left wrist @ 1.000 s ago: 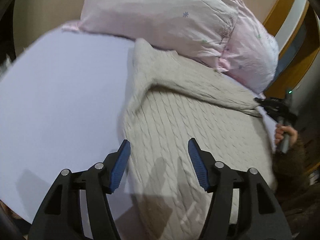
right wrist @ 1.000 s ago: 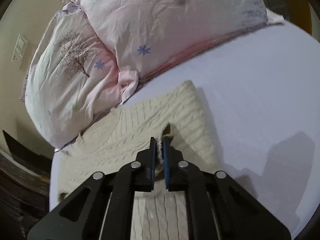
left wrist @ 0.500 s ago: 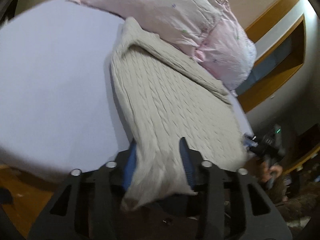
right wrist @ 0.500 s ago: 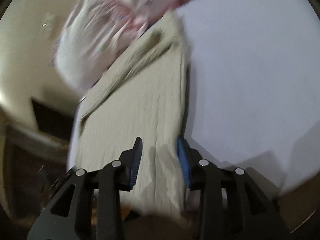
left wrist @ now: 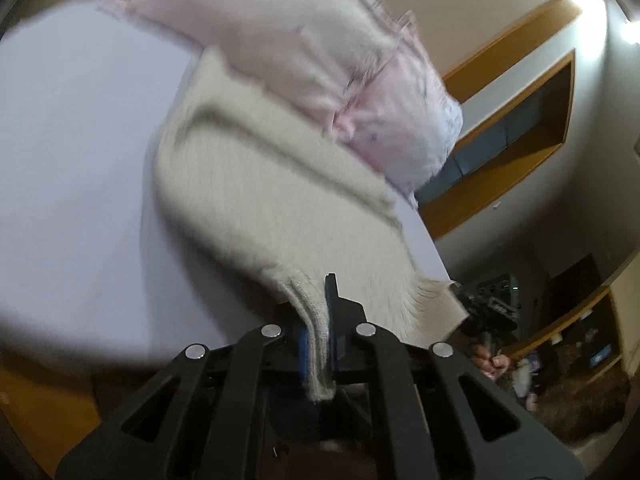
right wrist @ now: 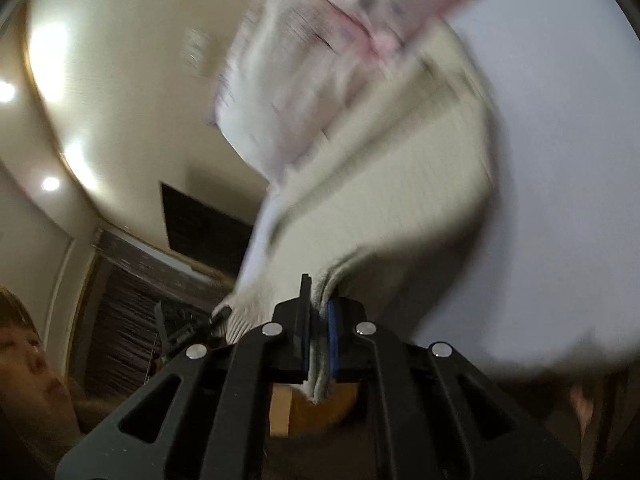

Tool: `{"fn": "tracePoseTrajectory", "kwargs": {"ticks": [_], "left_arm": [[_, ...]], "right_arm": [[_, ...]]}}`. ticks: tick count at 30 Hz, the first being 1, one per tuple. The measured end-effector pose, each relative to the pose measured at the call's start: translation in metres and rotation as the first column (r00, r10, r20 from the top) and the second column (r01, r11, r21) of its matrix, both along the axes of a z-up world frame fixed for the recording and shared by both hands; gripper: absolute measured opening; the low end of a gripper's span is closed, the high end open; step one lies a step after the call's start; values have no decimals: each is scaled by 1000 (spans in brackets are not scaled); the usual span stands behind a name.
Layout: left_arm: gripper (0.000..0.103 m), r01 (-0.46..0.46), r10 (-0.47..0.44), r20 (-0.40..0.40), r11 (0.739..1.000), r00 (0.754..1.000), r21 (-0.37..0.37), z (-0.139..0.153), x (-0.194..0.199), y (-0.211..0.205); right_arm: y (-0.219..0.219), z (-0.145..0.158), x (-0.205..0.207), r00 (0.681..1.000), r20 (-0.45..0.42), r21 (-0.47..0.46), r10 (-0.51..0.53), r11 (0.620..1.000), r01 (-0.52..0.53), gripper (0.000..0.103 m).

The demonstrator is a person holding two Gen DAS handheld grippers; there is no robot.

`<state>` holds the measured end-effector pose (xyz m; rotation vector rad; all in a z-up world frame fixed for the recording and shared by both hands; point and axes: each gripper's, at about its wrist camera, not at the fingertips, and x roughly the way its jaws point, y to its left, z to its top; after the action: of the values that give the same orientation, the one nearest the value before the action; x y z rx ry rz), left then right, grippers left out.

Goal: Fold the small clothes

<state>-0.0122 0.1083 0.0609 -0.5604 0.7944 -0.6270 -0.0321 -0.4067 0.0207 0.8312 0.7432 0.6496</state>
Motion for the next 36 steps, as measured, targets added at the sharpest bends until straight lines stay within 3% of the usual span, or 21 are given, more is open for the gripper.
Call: {"fn": "tracePoseTrajectory", "kwargs": {"ticks": [3, 6, 8, 12, 14, 16, 17, 18, 19, 20, 21, 23, 25, 29, 32, 34, 35, 36], "left_arm": [[6, -87, 82, 84, 994, 993, 60, 34, 52, 4], [6, -202, 198, 73, 977, 978, 63, 42, 127, 6], [6, -270, 268, 40, 956, 963, 113, 31, 187, -1], [6, -304, 321, -61, 933, 945, 193, -7, 262, -14], [6, -300, 324, -98, 933, 941, 198, -18, 278, -18], [6, -278, 299, -102, 943, 949, 182, -23, 280, -16], [6, -264, 283, -102, 951, 954, 163, -21, 279, -14], [10, -254, 268, -107, 958, 957, 131, -19, 278, -10], [14, -251, 261, -114, 963, 959, 98, -16, 276, -5], [36, -249, 253, -116, 967, 960, 54, -12, 271, 3], [60, -275, 278, -100, 960, 955, 48, -5, 266, 9], [86, -348, 352, -39, 934, 935, 77, 6, 247, 19], [86, -356, 359, -8, 928, 933, 105, 13, 229, 27], [82, -250, 270, -134, 957, 954, 149, -14, 220, 16], [70, -198, 230, -214, 967, 949, 160, -35, 219, 1], [63, -206, 238, -195, 964, 952, 170, -33, 211, 2], [56, -209, 241, -205, 964, 949, 166, -34, 209, 0], [40, -225, 256, -214, 961, 943, 158, -36, 205, -1]], "right_arm": [[-9, 32, 49, 994, 89, 29, -68, 997, 65, 6], [-20, 39, 115, 980, 88, 94, -181, 980, 173, 6], [-27, 27, 165, 965, 19, 127, -263, 958, 259, 6], [-41, -23, 233, 890, -191, 81, -415, 897, 435, 6], [-43, -41, 243, 859, -260, 92, -440, 875, 476, 6], [-45, -48, 246, 848, -271, 122, -456, 857, 500, 10], [-47, -48, 246, 848, -261, 148, -460, 850, 507, 25], [-47, -47, 246, 855, -242, 187, -458, 843, 505, 51], [-48, -45, 247, 867, -207, 236, -453, 837, 494, 62], [-50, -37, 243, 875, -147, 273, -462, 831, 485, 81], [-50, -32, 237, 872, -108, 272, -478, 829, 488, 93], [-55, -17, 221, 867, -20, 256, -498, 836, 486, 97], [-60, -11, 211, 869, 15, 234, -494, 847, 477, 98], [-57, -12, 212, 884, 2, 225, -467, 862, 454, 100], [-51, -14, 215, 898, -6, 212, -441, 877, 432, 100], [-37, -13, 220, 902, 2, 197, -432, 884, 424, 101], [-37, -12, 217, 906, 6, 196, -423, 889, 414, 101], [-32, -12, 221, 908, 6, 196, -418, 891, 409, 101]]}}
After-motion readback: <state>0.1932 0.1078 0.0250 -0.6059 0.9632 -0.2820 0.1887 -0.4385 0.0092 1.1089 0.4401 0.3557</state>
